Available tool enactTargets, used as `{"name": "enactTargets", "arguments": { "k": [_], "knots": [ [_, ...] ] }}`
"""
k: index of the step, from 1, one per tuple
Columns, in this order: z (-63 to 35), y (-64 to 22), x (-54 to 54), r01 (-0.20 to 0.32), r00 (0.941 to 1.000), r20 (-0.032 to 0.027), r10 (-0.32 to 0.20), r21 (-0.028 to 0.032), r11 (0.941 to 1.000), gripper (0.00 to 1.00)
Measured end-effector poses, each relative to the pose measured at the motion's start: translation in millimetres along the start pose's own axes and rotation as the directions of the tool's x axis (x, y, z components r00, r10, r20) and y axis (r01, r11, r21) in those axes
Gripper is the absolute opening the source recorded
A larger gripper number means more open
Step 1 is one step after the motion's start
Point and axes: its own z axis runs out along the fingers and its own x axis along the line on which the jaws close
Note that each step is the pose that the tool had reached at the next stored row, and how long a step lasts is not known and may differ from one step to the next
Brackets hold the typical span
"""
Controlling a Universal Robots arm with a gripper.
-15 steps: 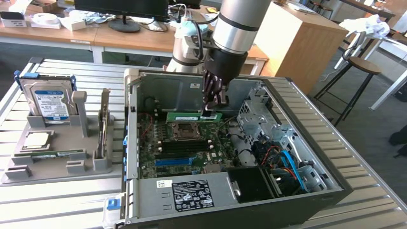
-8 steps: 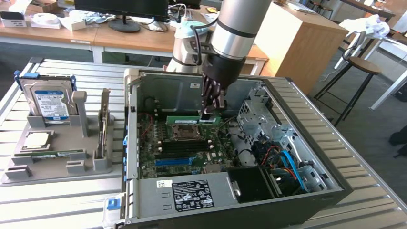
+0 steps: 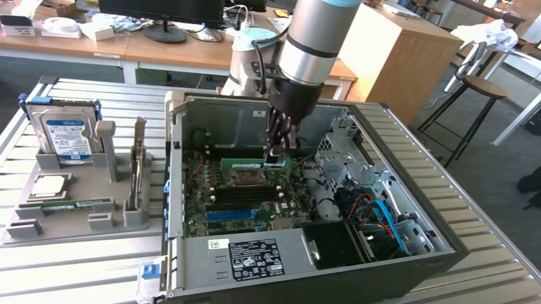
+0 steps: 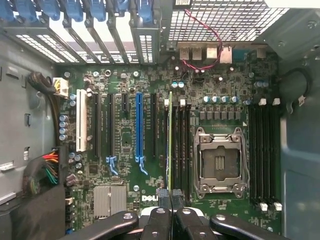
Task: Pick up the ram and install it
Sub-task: 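Insert the ram into the slot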
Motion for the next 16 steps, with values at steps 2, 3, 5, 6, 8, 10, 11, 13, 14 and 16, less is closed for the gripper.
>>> {"name": "enactTargets", "arguments": {
  "k": [2, 3, 5, 6, 8, 10, 11, 13, 14, 16],
  "knots": [
    [2.6, -0.1, 0.1, 0.0, 1.0, -0.0001, 0.0, 0.0, 1.0, 0.11],
    [3.9, -0.2, 0.1, 0.0, 1.0, 0.0, 0.0, 0.0, 1.0, 0.11],
    [6.6, -0.3, 0.1, 0.0, 1.0, 0.0, 0.0, 0.0, 1.0, 0.11],
    [7.8, -0.3, 0.1, 0.0, 1.0, 0.0001, 0.0, 0.0, 1.0, 0.11],
    [9.8, -0.4, 0.2, 0.0, 1.0, 0.0, 0.0, 0.0, 1.0, 0.11],
    [11.6, -0.5, 0.2, 0.0, 1.0, 0.0001, 0.0, -0.0001, 1.0, 0.11],
    [12.5, -0.5, 0.2, 0.0, 1.0, 0.0001, 0.0, 0.0001, 1.0, 0.11],
    [14.1, -0.6, 0.3, 0.0, 1.0, 0.0, 0.0, 0.0, 1.0, 0.11],
    [14.9, -0.6, 0.3, 0.0, 1.0, 0.0001, 0.0, 0.0, 1.0, 0.11],
    [16.4, -0.7, 0.3, 0.0, 1.0, 0.0, 0.0, 0.0, 1.0, 0.11]
  ]
}}
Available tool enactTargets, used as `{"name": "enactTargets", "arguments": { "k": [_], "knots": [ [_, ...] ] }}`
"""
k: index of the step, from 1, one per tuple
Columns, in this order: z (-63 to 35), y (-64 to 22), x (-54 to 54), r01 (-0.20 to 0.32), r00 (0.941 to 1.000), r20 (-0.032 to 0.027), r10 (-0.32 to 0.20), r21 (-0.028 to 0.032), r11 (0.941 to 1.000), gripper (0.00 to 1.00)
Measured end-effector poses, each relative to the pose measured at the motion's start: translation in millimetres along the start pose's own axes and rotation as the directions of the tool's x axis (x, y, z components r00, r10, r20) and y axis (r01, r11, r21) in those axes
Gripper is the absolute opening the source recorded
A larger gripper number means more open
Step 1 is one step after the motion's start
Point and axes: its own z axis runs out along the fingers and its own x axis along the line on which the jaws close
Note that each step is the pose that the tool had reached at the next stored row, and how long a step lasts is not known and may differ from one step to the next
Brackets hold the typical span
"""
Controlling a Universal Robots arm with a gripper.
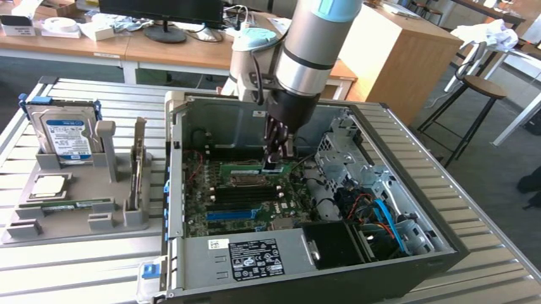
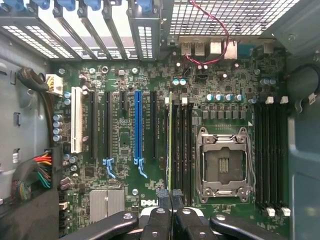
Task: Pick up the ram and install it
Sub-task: 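Insert the ram into the slot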
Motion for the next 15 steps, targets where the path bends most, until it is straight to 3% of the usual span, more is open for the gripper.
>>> {"name": "enactTargets", "arguments": {
  "k": [15],
  "knots": [
    [6.6, -0.3, 0.1, 0.0, 1.0, -0.0001, 0.0, 0.0, 1.0, 0.11]
  ]
}}
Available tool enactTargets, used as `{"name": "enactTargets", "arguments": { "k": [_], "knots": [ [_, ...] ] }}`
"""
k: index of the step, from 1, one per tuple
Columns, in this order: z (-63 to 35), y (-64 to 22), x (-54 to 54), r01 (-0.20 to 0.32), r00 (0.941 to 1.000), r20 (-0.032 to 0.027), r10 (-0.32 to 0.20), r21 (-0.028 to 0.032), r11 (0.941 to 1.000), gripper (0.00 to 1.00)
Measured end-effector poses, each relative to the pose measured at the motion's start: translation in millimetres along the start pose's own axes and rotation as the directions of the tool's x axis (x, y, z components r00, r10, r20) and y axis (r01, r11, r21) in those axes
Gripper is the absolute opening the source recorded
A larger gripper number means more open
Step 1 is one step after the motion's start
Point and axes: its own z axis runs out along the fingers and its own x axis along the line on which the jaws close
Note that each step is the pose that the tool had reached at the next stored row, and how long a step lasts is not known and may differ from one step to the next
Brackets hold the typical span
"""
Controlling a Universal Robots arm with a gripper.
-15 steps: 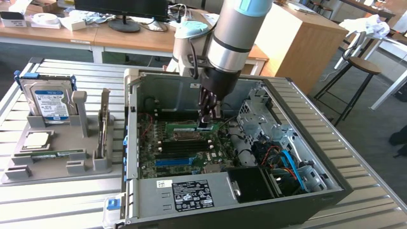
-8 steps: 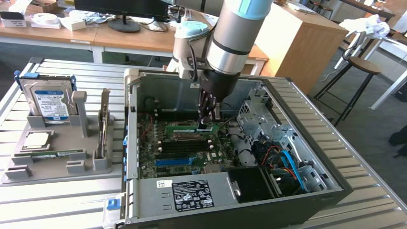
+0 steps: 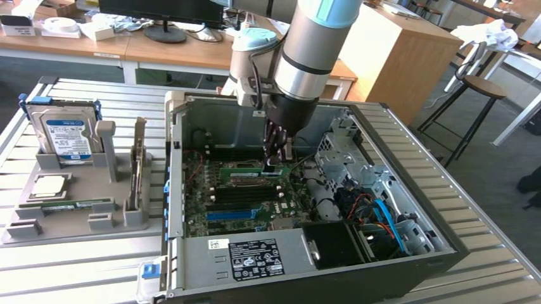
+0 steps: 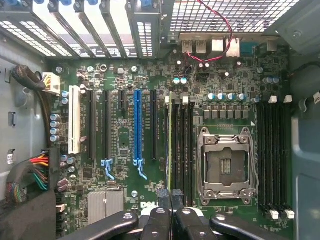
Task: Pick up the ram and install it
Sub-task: 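Insert the ram into the slot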
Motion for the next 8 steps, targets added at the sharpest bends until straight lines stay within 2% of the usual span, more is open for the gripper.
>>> {"name": "enactTargets", "arguments": {
  "k": [8],
  "knots": [
    [0.0, 0.0, 0.0, 0.012, 0.9999, -0.0005, -0.012, -0.0002, 0.9999, 0.11]
  ]
}}
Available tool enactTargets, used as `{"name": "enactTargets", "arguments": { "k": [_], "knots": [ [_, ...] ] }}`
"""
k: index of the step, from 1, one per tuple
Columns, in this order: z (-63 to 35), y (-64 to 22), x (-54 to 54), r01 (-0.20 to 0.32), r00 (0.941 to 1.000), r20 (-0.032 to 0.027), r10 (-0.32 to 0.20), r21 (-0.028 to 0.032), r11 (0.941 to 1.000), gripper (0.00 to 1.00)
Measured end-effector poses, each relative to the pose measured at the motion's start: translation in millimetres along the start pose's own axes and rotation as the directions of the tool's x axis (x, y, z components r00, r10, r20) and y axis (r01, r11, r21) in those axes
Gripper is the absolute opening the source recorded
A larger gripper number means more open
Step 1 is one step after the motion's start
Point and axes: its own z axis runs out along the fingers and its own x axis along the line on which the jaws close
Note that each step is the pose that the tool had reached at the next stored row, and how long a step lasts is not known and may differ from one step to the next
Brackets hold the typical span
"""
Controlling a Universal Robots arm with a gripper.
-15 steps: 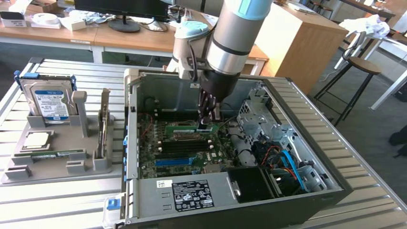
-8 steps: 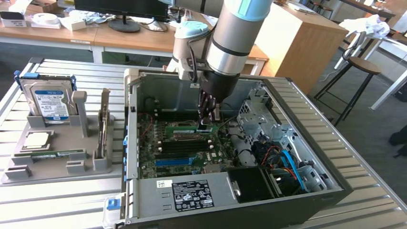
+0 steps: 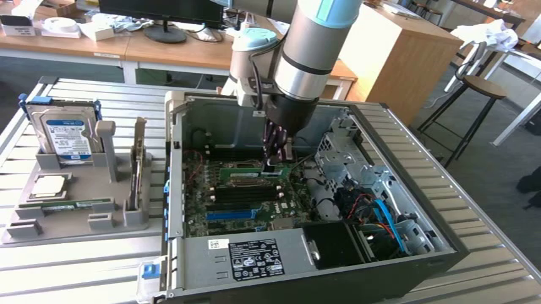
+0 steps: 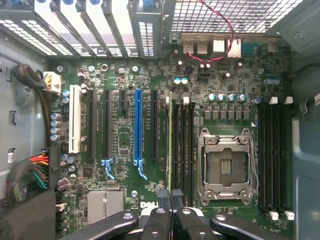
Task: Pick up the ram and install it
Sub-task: 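Insert the ram into the slot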
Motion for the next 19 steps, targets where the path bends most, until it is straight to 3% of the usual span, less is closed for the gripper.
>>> {"name": "enactTargets", "arguments": {
  "k": [19],
  "knots": [
    [7.2, -0.3, 0.1, 0.002, 1.0, 0.0, -0.002, 0.0, 1.0, 0.11]
  ]
}}
